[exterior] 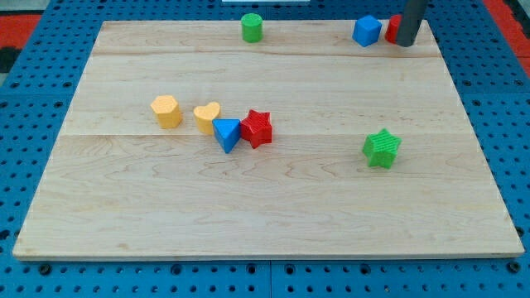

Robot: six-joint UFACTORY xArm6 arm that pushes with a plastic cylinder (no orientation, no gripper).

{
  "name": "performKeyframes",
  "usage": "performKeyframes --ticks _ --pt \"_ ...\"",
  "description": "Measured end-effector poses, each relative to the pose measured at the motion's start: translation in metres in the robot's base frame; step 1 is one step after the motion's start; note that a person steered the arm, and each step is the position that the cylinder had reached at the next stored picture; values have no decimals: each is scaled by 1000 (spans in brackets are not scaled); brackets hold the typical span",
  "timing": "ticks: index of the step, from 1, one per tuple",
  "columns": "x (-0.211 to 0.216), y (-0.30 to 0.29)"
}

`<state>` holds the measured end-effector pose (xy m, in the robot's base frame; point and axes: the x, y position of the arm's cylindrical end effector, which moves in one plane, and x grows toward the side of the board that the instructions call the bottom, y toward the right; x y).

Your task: Move the blue cube closer to red circle

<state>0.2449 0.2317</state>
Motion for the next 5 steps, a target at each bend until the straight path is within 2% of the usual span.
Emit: performKeyframes --ticks 3,5 --pt "-21 5" --pt "47 -10"
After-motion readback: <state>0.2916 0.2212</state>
